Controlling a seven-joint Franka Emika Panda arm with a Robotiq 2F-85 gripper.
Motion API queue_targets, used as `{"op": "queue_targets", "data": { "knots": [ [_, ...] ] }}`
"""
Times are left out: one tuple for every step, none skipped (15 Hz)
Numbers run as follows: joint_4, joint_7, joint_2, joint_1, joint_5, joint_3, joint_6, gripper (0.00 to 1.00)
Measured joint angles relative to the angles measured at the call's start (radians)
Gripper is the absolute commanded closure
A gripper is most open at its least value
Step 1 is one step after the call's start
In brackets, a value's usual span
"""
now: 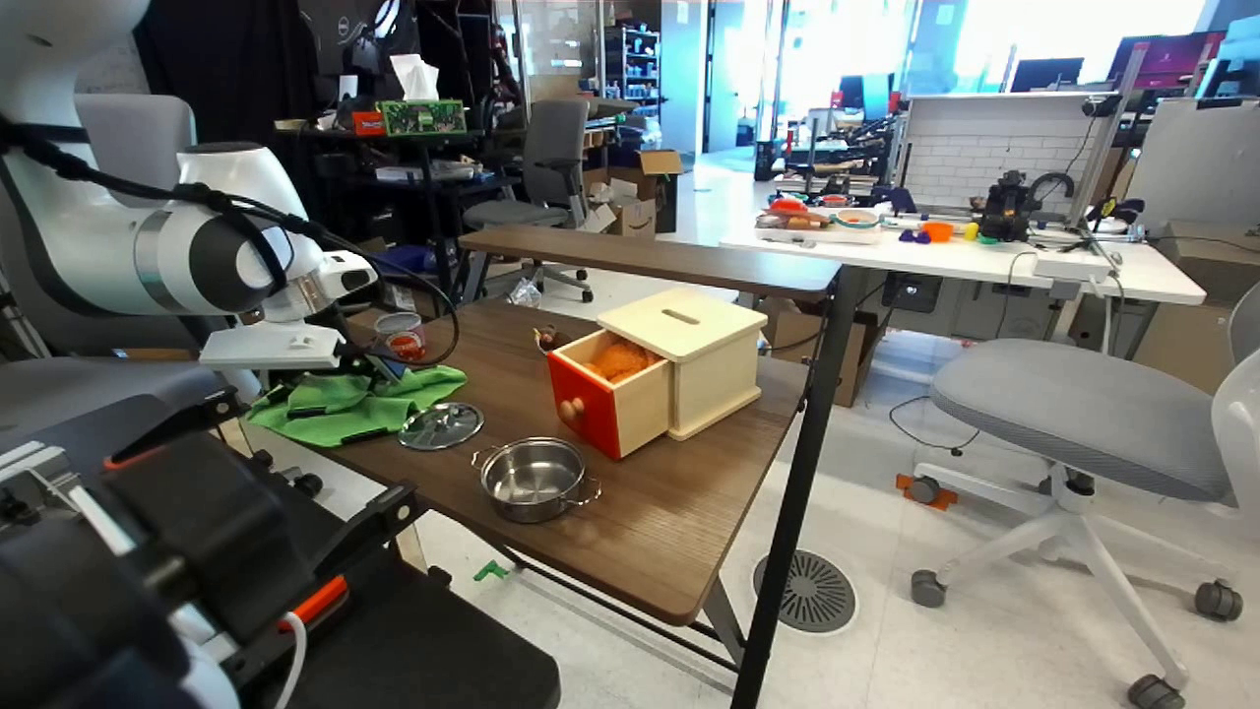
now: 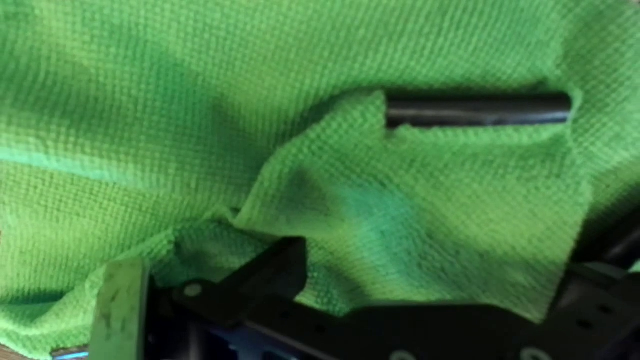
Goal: Move the green towel to the bottom left corner of the table
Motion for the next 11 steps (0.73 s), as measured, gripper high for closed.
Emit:
{"op": "queue_targets", "data": {
  "knots": [
    [-0.005,0.0,-0.009,-0.001,0.0,0.002,0.0,0.0],
    [-0.012,0.0,-0.022,-0.003,0.0,0.006,0.003,0.0],
    [-0.022,0.0,-0.042,-0.006,0.0,0.01,0.005,0.0],
    [-0.033,0.001,-0.066,-0.01,0.001,0.015,0.008,0.0],
    [-0.043,0.003,-0.093,-0.015,0.002,0.018,0.011,0.0],
    [-0.054,0.008,-0.122,-0.02,0.005,0.022,0.016,0.0],
    [-0.064,0.014,-0.152,-0.026,0.006,0.026,0.017,0.0],
    [-0.075,0.021,-0.183,-0.032,0.009,0.03,0.017,0.0],
    [-0.089,0.033,-0.213,-0.034,0.016,0.029,0.014,0.0],
    [-0.105,0.037,-0.24,-0.031,0.025,0.023,0.007,0.0],
    [-0.113,0.037,-0.253,-0.031,0.026,0.022,0.004,0.0]
  ]
}}
